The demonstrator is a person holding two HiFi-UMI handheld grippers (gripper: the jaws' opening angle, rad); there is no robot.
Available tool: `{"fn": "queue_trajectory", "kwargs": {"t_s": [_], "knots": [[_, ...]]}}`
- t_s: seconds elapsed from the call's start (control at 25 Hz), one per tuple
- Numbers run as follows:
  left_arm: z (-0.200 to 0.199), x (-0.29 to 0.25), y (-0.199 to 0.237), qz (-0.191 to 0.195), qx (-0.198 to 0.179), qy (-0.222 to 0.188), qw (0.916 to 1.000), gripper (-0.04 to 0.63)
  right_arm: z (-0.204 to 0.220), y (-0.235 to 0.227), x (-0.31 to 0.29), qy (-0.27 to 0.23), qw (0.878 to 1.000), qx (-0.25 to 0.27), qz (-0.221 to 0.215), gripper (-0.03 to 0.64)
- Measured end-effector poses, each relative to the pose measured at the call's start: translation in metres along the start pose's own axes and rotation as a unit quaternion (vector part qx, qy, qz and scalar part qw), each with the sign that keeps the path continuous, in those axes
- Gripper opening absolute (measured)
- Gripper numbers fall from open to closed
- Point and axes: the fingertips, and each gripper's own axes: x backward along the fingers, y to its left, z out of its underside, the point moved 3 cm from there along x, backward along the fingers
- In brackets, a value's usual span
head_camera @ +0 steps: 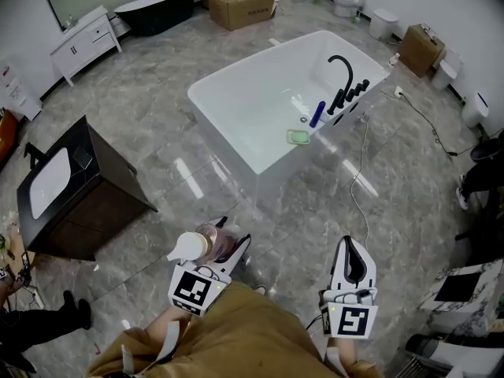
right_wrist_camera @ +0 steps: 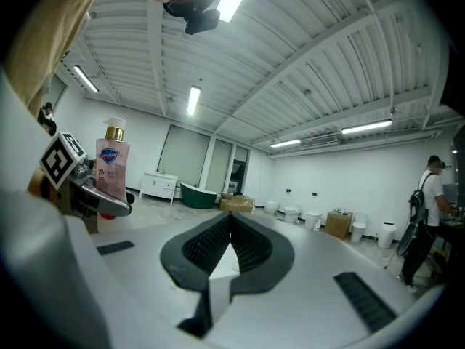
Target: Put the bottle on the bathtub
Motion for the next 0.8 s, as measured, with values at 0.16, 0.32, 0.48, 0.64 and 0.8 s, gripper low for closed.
{"fn": "queue_trajectory", "kwargs": {"t_s": [0.16, 0.32, 0.48, 0.64, 0.8], "knots": [[0.002, -0.032, 0.014, 0.019, 0.012, 0.004, 0.9997, 0.242, 0.003, -0.01, -0.03, 0.015, 1.0, 0.002, 0.011, 0.005], [0.006, -0.065, 0.048, 0.03, 0.019, 0.011, 0.9993, 0.242, -0.002, -0.009, -0.077, 0.025, 1.0, 0.007, 0.013, 0.005], [0.004, -0.099, 0.084, 0.04, 0.018, 0.018, 0.9989, 0.242, -0.011, -0.008, -0.128, 0.027, 0.999, 0.012, 0.013, 0.005], [-0.002, -0.128, 0.122, 0.049, 0.019, 0.016, 0.9985, 0.242, -0.021, -0.004, -0.176, 0.025, 0.999, 0.017, 0.017, 0.005], [-0.004, -0.15, 0.157, 0.064, 0.022, 0.013, 0.9976, 0.242, -0.031, 0.005, -0.212, 0.027, 0.999, 0.023, 0.027, 0.005]]}}
